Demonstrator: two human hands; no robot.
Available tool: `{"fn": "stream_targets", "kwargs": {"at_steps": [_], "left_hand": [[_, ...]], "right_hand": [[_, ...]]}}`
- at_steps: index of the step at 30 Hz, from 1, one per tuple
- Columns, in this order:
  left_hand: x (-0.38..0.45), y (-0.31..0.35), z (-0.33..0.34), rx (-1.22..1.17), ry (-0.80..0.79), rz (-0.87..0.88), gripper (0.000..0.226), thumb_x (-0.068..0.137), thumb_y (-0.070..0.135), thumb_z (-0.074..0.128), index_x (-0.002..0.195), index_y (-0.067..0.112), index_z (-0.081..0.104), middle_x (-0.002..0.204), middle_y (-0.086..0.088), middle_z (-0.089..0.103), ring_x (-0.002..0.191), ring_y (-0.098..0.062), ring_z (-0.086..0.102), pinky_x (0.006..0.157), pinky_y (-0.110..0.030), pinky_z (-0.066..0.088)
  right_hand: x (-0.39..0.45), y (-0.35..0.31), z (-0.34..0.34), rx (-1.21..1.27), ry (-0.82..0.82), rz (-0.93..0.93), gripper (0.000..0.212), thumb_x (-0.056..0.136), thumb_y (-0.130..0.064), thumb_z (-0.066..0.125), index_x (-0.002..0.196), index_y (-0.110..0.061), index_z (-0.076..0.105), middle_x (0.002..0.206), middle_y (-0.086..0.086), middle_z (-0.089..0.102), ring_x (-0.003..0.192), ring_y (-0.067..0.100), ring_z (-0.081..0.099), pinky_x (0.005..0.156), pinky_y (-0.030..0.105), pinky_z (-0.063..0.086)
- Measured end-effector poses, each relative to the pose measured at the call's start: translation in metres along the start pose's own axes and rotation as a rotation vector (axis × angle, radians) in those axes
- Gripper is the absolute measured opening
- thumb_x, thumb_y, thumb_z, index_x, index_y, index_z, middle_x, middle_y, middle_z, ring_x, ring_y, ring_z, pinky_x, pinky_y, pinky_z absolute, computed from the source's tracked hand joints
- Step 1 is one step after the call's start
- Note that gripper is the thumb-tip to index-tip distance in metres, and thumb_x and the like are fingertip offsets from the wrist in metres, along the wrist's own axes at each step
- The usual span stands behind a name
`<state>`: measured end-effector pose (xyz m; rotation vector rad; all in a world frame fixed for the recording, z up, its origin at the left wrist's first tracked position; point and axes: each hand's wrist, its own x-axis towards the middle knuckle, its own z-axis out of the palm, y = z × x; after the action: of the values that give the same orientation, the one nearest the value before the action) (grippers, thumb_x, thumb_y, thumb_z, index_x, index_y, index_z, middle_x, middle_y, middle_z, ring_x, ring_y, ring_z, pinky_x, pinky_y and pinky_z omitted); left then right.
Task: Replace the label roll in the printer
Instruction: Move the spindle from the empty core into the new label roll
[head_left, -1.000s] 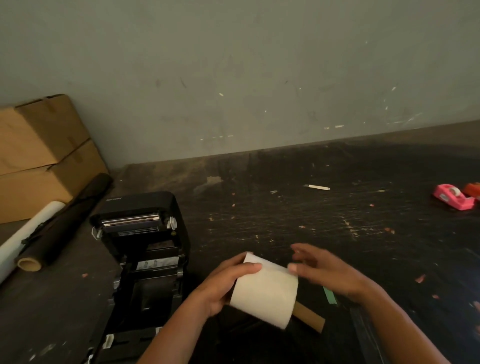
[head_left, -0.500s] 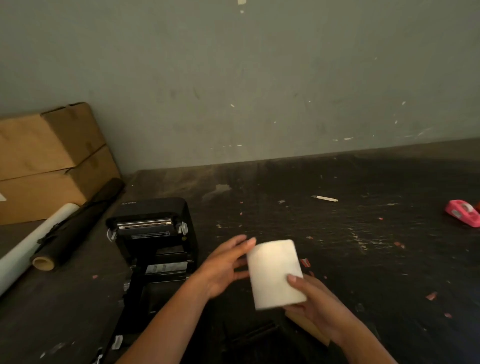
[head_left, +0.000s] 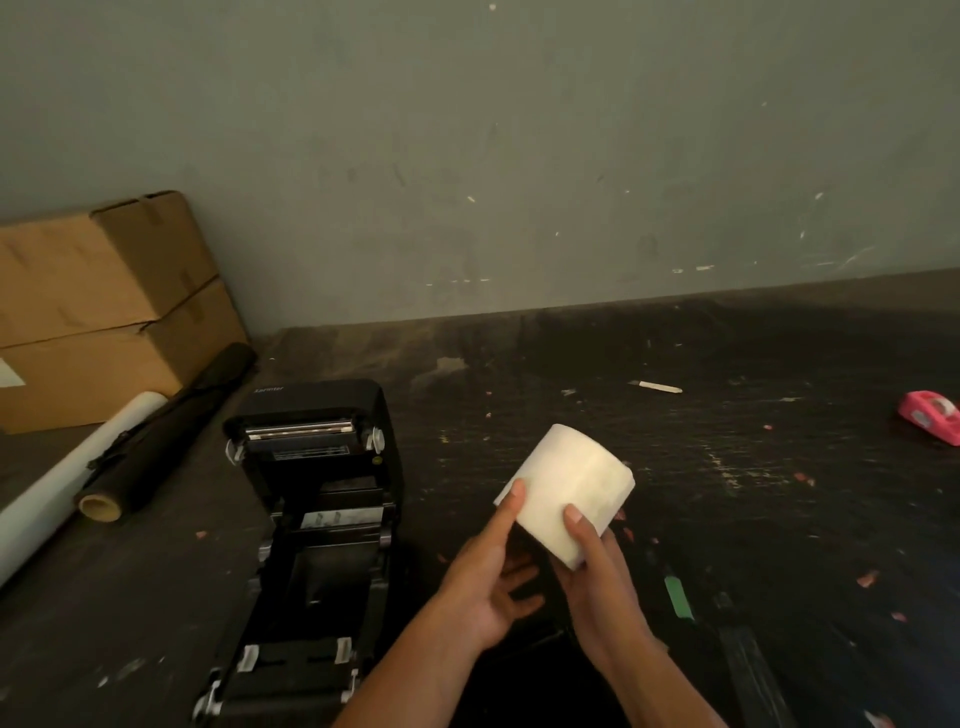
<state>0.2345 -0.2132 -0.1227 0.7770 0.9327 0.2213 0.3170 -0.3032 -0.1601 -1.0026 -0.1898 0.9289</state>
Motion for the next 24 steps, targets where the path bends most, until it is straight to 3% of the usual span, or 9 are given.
{"fn": "stream_targets", "kwargs": {"at_steps": [4, 8, 10, 12, 16, 19, 21, 24], "left_hand": [[0.000, 0.001, -0.003, -0.099, -0.081, 0.019, 0.082, 0.052, 0.059, 0.077, 0.122, 0.022, 0.057, 0.121, -0.013, 0.063, 0.114, -0.033, 0.054, 0.101, -0.056, 0.037], [-0.001, 0.002, -0.018, -0.156, -0.135, 0.056, 0.082, 0.051, 0.058, 0.076, 0.123, 0.024, 0.058, 0.124, -0.016, 0.064, 0.117, -0.040, 0.054, 0.108, -0.067, 0.023], [-0.005, 0.004, -0.027, -0.227, -0.119, 0.112, 0.077, 0.058, 0.053, 0.075, 0.126, 0.022, 0.057, 0.123, -0.018, 0.065, 0.116, -0.041, 0.056, 0.104, -0.067, 0.031], [-0.010, 0.008, -0.036, -0.302, -0.094, 0.167, 0.069, 0.064, 0.046, 0.074, 0.127, 0.022, 0.058, 0.120, -0.018, 0.067, 0.111, -0.040, 0.060, 0.095, -0.062, 0.044], [-0.022, 0.018, -0.056, -0.357, -0.046, 0.205, 0.062, 0.065, 0.047, 0.072, 0.119, 0.019, 0.063, 0.112, -0.018, 0.069, 0.102, -0.039, 0.063, 0.089, -0.054, 0.047], [-0.031, 0.023, -0.070, -0.397, 0.012, 0.207, 0.058, 0.063, 0.046, 0.074, 0.113, 0.018, 0.064, 0.110, -0.019, 0.069, 0.103, -0.041, 0.061, 0.089, -0.057, 0.047], [-0.036, 0.022, -0.078, -0.416, 0.031, 0.201, 0.058, 0.062, 0.046, 0.075, 0.112, 0.018, 0.064, 0.111, -0.019, 0.068, 0.106, -0.043, 0.060, 0.090, -0.057, 0.047], [-0.042, 0.017, -0.090, -0.436, 0.046, 0.179, 0.057, 0.063, 0.046, 0.075, 0.112, 0.019, 0.064, 0.114, -0.020, 0.067, 0.107, -0.044, 0.059, 0.087, -0.057, 0.048]], "right_hand": [[-0.004, 0.006, 0.014, -0.109, -0.015, -0.010, 0.085, 0.056, -0.043, 0.075, 0.132, -0.026, 0.041, 0.121, 0.003, 0.061, 0.112, 0.022, 0.058, 0.099, 0.044, 0.044], [-0.006, 0.004, 0.024, -0.341, -0.065, -0.010, 0.083, 0.057, -0.048, 0.072, 0.131, -0.030, 0.039, 0.116, -0.006, 0.060, 0.103, 0.010, 0.058, 0.074, 0.025, 0.047], [-0.005, 0.001, 0.026, -0.515, -0.132, 0.007, 0.088, 0.057, -0.055, 0.072, 0.135, -0.029, 0.039, 0.119, -0.008, 0.060, 0.105, 0.006, 0.057, 0.078, 0.024, 0.048], [-0.006, -0.004, 0.023, -0.692, -0.232, 0.041, 0.090, 0.059, -0.061, 0.072, 0.137, -0.029, 0.038, 0.124, -0.010, 0.058, 0.112, 0.005, 0.053, 0.092, 0.028, 0.045], [0.000, -0.025, 0.012, -0.847, -0.407, 0.013, 0.048, 0.083, -0.030, 0.067, 0.127, -0.023, 0.048, 0.122, -0.008, 0.058, 0.107, -0.002, 0.055, 0.081, 0.013, 0.045], [0.026, -0.020, 0.002, -1.375, -0.450, -0.148, 0.046, 0.083, -0.027, 0.068, 0.125, -0.029, 0.050, 0.127, -0.002, 0.057, 0.109, 0.005, 0.056, 0.090, 0.022, 0.048], [0.041, -0.004, 0.006, -1.690, -0.663, -0.210, 0.051, 0.083, -0.020, 0.064, 0.128, -0.035, 0.046, 0.134, 0.000, 0.052, 0.117, 0.012, 0.052, 0.098, 0.034, 0.046], [0.048, 0.023, 0.025, -1.899, -1.037, -0.284, 0.059, 0.083, -0.007, 0.053, 0.131, -0.039, 0.044, 0.150, 0.001, 0.033, 0.135, 0.020, 0.034, 0.107, 0.044, 0.037]]}}
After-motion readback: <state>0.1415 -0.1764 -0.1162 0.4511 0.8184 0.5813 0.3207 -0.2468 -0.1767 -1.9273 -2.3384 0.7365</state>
